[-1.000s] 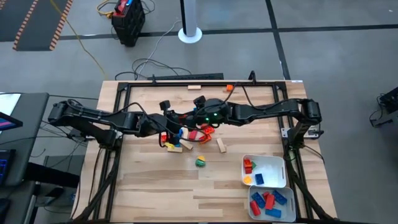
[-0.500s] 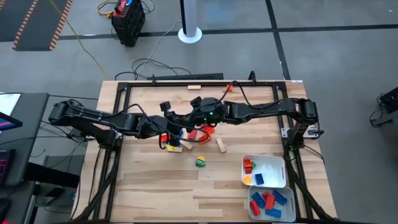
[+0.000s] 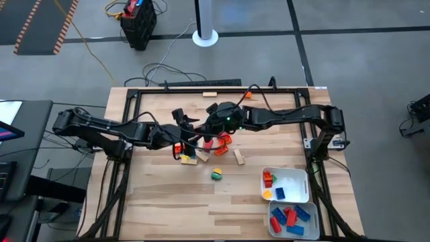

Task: Sort blocks by size
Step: Put the big orange game piece into the gray bin

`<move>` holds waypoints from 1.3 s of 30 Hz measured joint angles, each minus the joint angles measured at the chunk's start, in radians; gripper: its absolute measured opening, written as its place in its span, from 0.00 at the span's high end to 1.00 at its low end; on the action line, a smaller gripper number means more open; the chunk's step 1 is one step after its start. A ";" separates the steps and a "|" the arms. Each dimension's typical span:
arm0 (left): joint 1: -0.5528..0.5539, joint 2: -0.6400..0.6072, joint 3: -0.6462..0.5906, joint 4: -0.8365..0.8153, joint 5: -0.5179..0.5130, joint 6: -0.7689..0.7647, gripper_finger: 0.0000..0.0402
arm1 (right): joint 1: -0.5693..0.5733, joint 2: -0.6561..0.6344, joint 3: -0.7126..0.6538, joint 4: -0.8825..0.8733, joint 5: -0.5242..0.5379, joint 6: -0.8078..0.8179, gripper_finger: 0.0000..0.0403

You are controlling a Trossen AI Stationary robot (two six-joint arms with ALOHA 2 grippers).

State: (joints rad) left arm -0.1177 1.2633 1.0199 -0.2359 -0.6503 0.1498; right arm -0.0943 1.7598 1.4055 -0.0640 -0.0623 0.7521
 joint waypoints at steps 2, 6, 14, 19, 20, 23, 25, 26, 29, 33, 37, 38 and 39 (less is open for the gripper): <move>0.000 0.000 0.000 0.000 -0.007 -0.014 0.26 | -0.007 -0.029 0.000 -0.067 -0.004 -0.023 0.72; 0.000 -0.001 0.000 -0.016 -0.008 -0.024 0.24 | -0.013 -0.114 0.000 -0.280 -0.005 -0.111 0.72; 0.087 -0.001 0.000 -0.059 0.056 -0.123 0.25 | 0.075 -0.294 -0.006 -1.015 -0.280 -0.229 0.72; 0.193 -0.001 0.000 -0.030 0.226 -0.187 0.25 | 0.229 -0.385 -0.106 -1.189 -0.414 -0.104 0.72; 0.211 -0.001 0.000 -0.026 0.253 -0.195 0.25 | 0.262 -0.400 -0.140 -1.175 -0.427 -0.058 0.72; 0.260 -0.001 0.000 -0.026 0.311 -0.211 0.25 | 0.360 -0.431 -0.258 -1.096 -0.469 0.097 0.72; 0.284 -0.001 0.000 -0.026 0.335 -0.215 0.25 | 0.420 -0.441 -0.337 -1.010 -0.520 0.208 0.72; 0.295 -0.001 0.000 -0.026 0.352 -0.217 0.25 | 0.448 -0.443 -0.376 -0.957 -0.547 0.261 0.72; 0.319 -0.001 0.000 -0.026 0.410 -0.209 0.25 | 0.532 -0.445 -0.470 -0.780 -0.607 0.422 0.72; 0.331 -0.001 0.000 -0.026 0.437 -0.171 0.25 | 0.627 -0.445 -0.570 -0.537 -0.623 0.626 0.72; 0.332 -0.001 0.000 -0.026 0.437 -0.145 0.25 | 0.689 -0.445 -0.645 -0.392 -0.620 0.783 0.63; 0.332 -0.001 0.000 -0.026 0.438 -0.141 0.25 | 0.700 -0.445 -0.657 -0.389 -0.615 0.813 0.59; 0.332 -0.001 0.000 -0.027 0.441 -0.135 0.25 | 0.709 -0.445 -0.666 -0.392 -0.612 0.838 0.55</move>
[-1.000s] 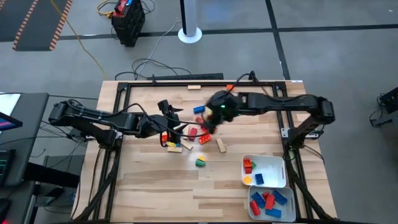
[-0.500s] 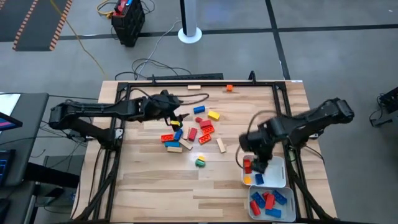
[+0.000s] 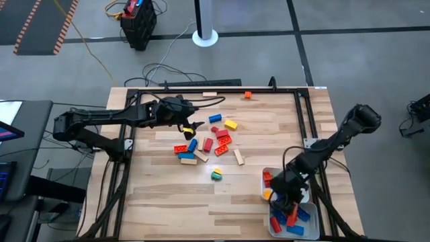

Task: Sort blocks by size
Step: Put the big orange game piece into the gray bin, then put the big brown block into the gray bin

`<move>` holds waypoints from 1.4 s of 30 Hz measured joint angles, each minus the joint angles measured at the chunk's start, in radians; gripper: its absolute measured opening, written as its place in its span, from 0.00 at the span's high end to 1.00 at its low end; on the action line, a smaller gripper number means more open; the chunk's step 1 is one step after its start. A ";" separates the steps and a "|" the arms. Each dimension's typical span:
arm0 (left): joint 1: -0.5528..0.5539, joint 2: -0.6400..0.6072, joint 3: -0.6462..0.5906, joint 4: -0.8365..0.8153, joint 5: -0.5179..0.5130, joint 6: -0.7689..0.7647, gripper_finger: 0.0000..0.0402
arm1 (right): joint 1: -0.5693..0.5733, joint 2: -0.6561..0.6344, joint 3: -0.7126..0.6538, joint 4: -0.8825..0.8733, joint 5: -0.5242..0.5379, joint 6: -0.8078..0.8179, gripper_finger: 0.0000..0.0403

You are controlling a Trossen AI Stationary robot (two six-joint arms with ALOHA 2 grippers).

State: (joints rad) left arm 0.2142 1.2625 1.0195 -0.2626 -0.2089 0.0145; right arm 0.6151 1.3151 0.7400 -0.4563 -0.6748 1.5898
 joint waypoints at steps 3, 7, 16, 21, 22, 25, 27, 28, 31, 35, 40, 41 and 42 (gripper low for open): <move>0.000 0.000 0.000 0.000 0.004 0.011 0.25 | 0.016 0.000 -0.010 0.000 -0.002 0.036 0.46; 0.000 0.000 0.000 -0.011 0.004 0.029 0.25 | 0.012 -0.002 -0.010 0.022 -0.016 0.044 0.40; 0.000 0.000 0.000 -0.037 0.083 -0.022 0.25 | -0.092 -0.077 -0.009 0.004 0.004 0.015 0.41; 0.000 0.000 0.000 -0.037 0.163 -0.089 0.25 | -0.215 -0.129 0.024 -0.134 0.094 -0.067 0.44; 0.000 0.000 0.000 -0.038 0.171 -0.111 0.25 | -0.241 -0.127 0.049 -0.201 0.124 -0.114 0.45; 0.000 0.000 0.000 -0.041 0.180 -0.156 0.25 | -0.321 -0.097 0.153 -0.418 0.219 -0.270 0.48; 0.000 0.000 0.000 -0.047 0.180 -0.173 0.25 | -0.378 -0.064 0.232 -0.531 0.306 -0.368 0.50; 0.000 0.000 0.000 -0.051 0.180 -0.181 0.25 | -0.406 -0.046 0.272 -0.579 0.354 -0.411 0.51; 0.000 0.000 0.000 -0.070 0.179 -0.187 0.25 | -0.487 0.014 0.372 -0.641 0.487 -0.533 0.54; -0.001 0.000 0.000 -0.108 0.159 -0.213 0.25 | -0.585 0.109 0.440 -0.594 0.590 -0.680 0.54; 0.000 -0.009 0.000 -0.192 0.058 -0.296 0.25 | -0.655 0.249 0.443 -0.440 0.611 -0.749 0.50; 0.000 -0.018 -0.001 -0.211 0.035 -0.305 0.25 | -0.661 0.274 0.443 -0.414 0.611 -0.747 0.49; 0.000 -0.029 -0.001 -0.221 0.018 -0.310 0.25 | -0.664 0.300 0.443 -0.391 0.612 -0.733 0.48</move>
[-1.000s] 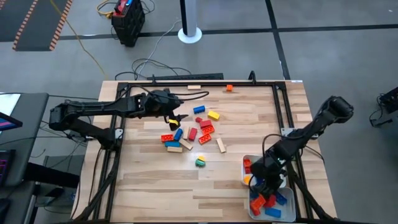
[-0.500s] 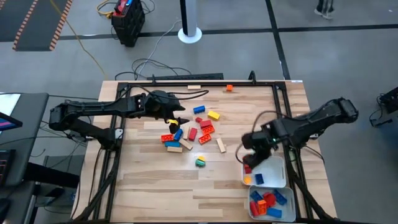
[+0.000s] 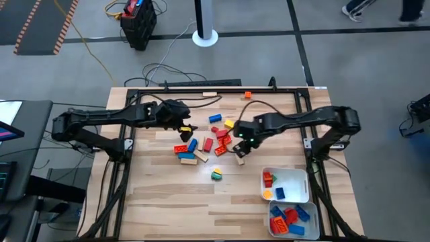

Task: Sort blocks by size
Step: Put the big brown block into the gray bin

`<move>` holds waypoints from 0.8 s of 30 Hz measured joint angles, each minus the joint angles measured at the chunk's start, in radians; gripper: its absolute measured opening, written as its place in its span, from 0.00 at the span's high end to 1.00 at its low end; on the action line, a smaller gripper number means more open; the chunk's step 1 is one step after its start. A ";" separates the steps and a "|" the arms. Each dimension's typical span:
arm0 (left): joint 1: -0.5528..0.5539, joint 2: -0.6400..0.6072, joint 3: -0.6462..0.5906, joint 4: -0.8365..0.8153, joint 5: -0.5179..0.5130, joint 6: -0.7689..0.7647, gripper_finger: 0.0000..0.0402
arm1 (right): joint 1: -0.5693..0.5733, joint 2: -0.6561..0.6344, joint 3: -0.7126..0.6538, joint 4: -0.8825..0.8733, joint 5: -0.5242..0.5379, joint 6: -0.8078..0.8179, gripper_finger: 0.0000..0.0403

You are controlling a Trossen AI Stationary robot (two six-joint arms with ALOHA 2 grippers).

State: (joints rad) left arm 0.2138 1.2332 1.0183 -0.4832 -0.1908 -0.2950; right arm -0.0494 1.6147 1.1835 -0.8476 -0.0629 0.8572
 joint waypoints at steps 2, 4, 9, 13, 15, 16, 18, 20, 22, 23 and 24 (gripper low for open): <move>0.000 -0.023 0.000 -0.021 -0.024 0.000 0.25 | 0.001 0.045 0.000 0.036 0.003 0.030 0.46; 0.002 -0.052 0.000 -0.050 -0.049 0.016 0.25 | 0.009 0.084 0.000 0.069 0.006 0.053 0.44; 0.028 -0.121 -0.002 -0.085 -0.060 0.071 0.25 | 0.046 0.177 0.042 0.069 0.047 0.077 0.43; 0.054 -0.153 -0.011 -0.113 -0.055 0.109 0.25 | 0.065 0.243 0.089 0.059 0.093 0.083 0.43; 0.066 -0.157 -0.011 -0.129 -0.045 0.127 0.25 | 0.067 0.272 0.105 0.041 0.110 0.103 0.43; 0.071 -0.156 -0.011 -0.138 -0.038 0.134 0.25 | 0.068 0.283 0.109 0.036 0.120 0.115 0.43; 0.080 -0.154 -0.012 -0.158 -0.020 0.150 0.25 | 0.068 0.297 0.111 0.040 0.125 0.145 0.43; 0.083 -0.155 -0.012 -0.165 -0.008 0.164 0.25 | 0.068 0.306 0.112 0.052 0.131 0.169 0.43; 0.085 -0.155 -0.012 -0.162 0.001 0.178 0.25 | 0.071 0.314 0.112 0.066 0.133 0.171 0.43; 0.085 -0.154 -0.012 -0.158 0.001 0.185 0.25 | 0.071 0.319 0.112 0.079 0.134 0.171 0.43; 0.085 -0.154 -0.012 -0.153 0.001 0.191 0.25 | 0.072 0.322 0.112 0.082 0.133 0.172 0.43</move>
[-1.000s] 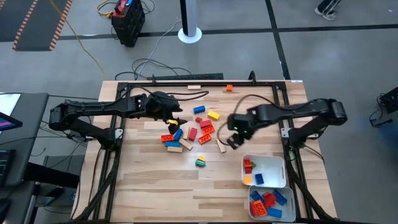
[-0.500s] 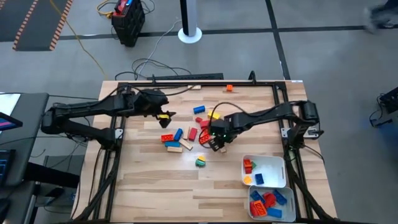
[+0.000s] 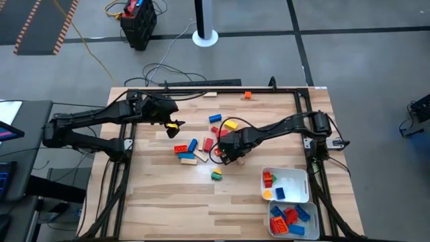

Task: Sort blocks by size
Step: Put the big brown block into the gray bin

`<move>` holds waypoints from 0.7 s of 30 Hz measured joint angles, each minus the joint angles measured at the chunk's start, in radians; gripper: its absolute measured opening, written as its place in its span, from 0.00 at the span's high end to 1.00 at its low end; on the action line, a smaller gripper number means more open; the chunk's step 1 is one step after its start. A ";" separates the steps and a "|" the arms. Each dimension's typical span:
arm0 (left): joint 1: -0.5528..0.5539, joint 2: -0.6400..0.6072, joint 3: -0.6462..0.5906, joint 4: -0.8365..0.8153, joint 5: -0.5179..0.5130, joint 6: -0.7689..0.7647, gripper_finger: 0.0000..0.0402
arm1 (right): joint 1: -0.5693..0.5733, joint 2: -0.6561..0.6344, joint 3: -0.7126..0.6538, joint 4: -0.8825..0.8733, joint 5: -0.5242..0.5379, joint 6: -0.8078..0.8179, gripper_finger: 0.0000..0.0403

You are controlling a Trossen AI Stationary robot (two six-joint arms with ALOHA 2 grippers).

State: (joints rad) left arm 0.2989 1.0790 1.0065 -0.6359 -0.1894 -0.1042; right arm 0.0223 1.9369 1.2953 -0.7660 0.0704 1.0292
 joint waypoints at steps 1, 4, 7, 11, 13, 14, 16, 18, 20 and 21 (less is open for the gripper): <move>0.000 0.000 0.000 0.001 0.000 0.007 0.25 | 0.000 0.003 0.000 -0.001 0.000 0.000 0.43; 0.001 0.000 0.000 -0.004 0.000 0.018 0.25 | 0.000 0.011 0.000 -0.002 0.000 0.002 0.48; 0.001 0.000 0.000 -0.003 0.000 0.034 0.25 | 0.000 0.024 0.000 -0.006 0.000 -0.020 0.57; 0.007 0.000 0.000 -0.004 0.000 0.040 0.25 | 0.000 0.027 0.000 -0.006 -0.002 -0.065 0.70; 0.007 0.000 0.000 -0.004 -0.001 0.040 0.25 | 0.000 0.027 0.001 -0.008 -0.008 -0.094 0.70; 0.007 0.000 0.000 -0.004 -0.001 0.040 0.25 | 0.000 0.020 0.001 -0.020 -0.012 -0.110 0.70; 0.007 0.000 0.000 -0.004 -0.001 0.038 0.25 | -0.001 0.000 -0.001 -0.062 -0.020 -0.135 0.70; 0.007 0.000 0.000 -0.003 0.000 0.032 0.25 | -0.005 -0.049 -0.002 -0.111 -0.022 -0.168 0.70; 0.007 0.000 0.000 -0.002 -0.001 0.031 0.25 | -0.001 -0.117 -0.002 -0.133 -0.023 -0.225 0.70; 0.007 0.000 0.000 0.000 -0.001 0.030 0.25 | -0.001 -0.152 -0.002 -0.139 -0.023 -0.262 0.70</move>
State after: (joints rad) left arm 0.3061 1.0790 1.0065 -0.6363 -0.1903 -0.0738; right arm 0.0212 1.7853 1.2938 -0.9054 0.0479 0.7674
